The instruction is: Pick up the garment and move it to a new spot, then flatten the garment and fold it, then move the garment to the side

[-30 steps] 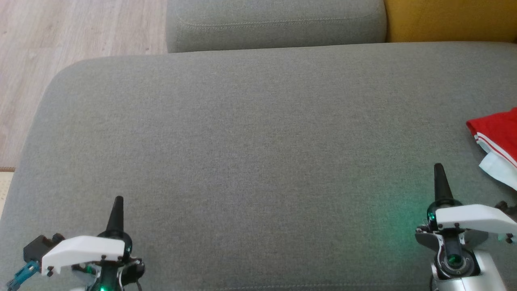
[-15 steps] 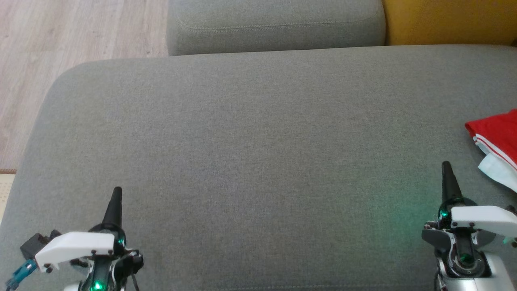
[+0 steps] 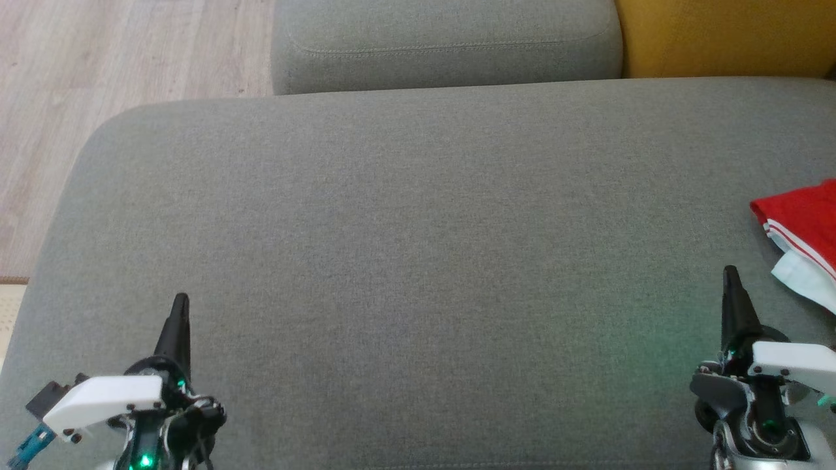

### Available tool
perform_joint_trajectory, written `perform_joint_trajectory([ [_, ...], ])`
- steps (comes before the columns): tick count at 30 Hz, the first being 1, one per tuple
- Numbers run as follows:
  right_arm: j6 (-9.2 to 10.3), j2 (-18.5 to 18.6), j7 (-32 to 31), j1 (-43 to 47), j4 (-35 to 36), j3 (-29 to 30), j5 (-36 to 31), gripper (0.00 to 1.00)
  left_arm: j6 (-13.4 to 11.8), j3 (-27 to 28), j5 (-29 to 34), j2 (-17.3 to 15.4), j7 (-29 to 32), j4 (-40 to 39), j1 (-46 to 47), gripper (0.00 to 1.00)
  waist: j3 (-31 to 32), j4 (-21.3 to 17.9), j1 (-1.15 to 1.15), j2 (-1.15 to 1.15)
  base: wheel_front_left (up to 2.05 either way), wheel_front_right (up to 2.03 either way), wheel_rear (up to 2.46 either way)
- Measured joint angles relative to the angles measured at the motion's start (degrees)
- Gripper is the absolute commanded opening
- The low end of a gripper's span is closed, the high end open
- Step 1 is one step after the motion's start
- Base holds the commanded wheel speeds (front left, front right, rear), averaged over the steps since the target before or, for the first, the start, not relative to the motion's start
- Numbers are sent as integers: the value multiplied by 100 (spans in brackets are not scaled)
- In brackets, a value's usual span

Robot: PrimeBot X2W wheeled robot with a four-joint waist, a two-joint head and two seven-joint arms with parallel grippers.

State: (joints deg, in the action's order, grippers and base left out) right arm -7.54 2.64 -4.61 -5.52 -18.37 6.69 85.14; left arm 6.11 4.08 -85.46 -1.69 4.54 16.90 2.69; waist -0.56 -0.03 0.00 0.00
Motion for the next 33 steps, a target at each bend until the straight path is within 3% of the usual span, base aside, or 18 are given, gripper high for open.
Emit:
perform_joint_trajectory([
  [10,0,-1,-155,31,198,99,650,0,97,37,-625,-2,149,-64,5,0,38,3,0,0,0,0,0],
  [33,0,-1,-155,32,215,101,662,0,97,41,-647,-3,149,-67,5,0,38,3,0,0,0,0,0],
])
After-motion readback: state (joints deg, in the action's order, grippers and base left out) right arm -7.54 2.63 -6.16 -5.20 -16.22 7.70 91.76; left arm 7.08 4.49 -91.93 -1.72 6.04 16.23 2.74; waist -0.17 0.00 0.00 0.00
